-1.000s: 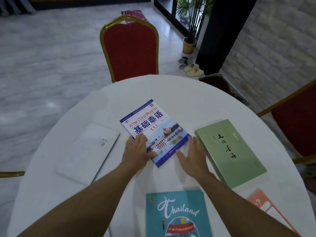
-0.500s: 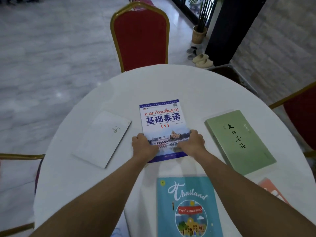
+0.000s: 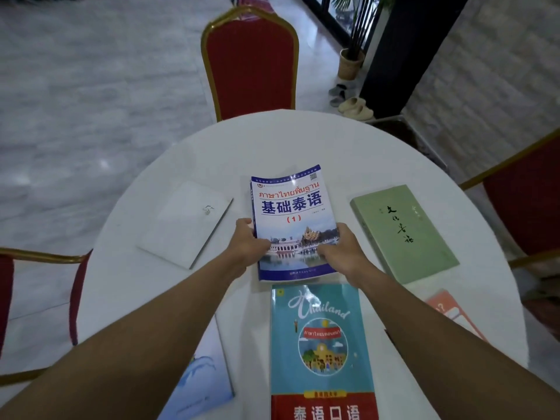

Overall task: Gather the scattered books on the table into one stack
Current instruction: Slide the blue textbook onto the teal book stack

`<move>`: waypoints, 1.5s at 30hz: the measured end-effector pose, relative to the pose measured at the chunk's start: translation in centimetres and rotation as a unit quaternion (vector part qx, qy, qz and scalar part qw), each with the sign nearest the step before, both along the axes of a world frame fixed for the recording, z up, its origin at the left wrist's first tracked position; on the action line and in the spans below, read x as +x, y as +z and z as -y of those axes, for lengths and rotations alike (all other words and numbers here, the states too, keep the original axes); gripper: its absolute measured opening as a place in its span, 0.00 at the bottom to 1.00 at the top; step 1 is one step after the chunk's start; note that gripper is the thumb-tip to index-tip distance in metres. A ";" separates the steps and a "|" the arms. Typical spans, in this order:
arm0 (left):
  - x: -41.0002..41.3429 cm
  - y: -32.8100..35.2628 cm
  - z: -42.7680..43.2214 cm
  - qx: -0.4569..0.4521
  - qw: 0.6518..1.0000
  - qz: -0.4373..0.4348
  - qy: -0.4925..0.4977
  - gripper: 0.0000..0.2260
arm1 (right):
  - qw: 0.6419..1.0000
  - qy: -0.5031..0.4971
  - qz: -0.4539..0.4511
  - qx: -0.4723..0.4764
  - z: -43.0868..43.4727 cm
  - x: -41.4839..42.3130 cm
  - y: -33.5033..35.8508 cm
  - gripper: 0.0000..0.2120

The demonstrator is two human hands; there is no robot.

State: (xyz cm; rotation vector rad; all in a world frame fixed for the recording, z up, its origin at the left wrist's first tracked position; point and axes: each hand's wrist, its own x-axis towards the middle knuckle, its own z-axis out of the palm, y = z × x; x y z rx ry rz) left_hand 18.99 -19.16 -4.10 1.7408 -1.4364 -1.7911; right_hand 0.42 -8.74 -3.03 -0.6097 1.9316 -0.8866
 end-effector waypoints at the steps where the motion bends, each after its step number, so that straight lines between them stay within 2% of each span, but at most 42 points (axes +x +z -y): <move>1: 0.2 0.5 -0.9 0.000 1.000 0.000 -0.014 0.29 | 1.000 0.005 0.010 -0.009 -0.9 0.1 0.6 0.25; 6: 1.6 1.6 -6.4 -0.010 0.999 0.009 -0.049 0.26 | 0.997 -0.001 0.077 0.005 -6.3 1.0 2.3 0.32; 13: 3.6 0.9 -14.8 -0.077 0.986 0.092 -0.116 0.21 | 0.996 0.021 0.086 0.031 -15.7 2.9 -0.5 0.28; 17: 4.5 0.0 -18.4 -0.075 0.972 0.144 -0.167 0.19 | 0.994 0.049 0.080 0.050 -19.6 3.4 -2.3 0.27; 19: 4.6 -0.4 -19.9 -0.074 0.965 0.175 -0.181 0.21 | 0.995 0.064 0.051 0.064 -20.9 3.9 -3.0 0.26; 22: 5.1 -0.7 -21.9 -0.087 0.949 0.218 -0.211 0.23 | 0.996 0.069 -0.042 0.047 -22.1 4.7 -4.0 0.26; 24: 5.6 -0.8 -23.0 -0.096 0.937 0.227 -0.247 0.25 | 0.986 0.080 -0.135 0.062 -22.8 5.0 -4.4 0.27; 26: 5.9 -0.8 -23.7 -0.100 0.935 0.219 -0.260 0.26 | 0.976 0.091 -0.178 0.088 -23.6 5.0 -4.7 0.29; 31: 5.8 -0.6 -23.9 -0.113 0.933 0.217 -0.263 0.23 | 0.982 0.099 -0.156 0.049 -24.6 4.7 -4.7 0.34; 35: 5.4 -1.0 -23.8 -0.127 0.927 0.243 -0.255 0.22 | 0.976 0.135 -0.163 0.055 -24.4 4.5 -4.6 0.31; 45: 4.8 -1.6 -23.2 -0.130 0.913 0.280 -0.266 0.24 | 0.983 0.125 -0.124 0.059 -23.8 4.3 -4.4 0.35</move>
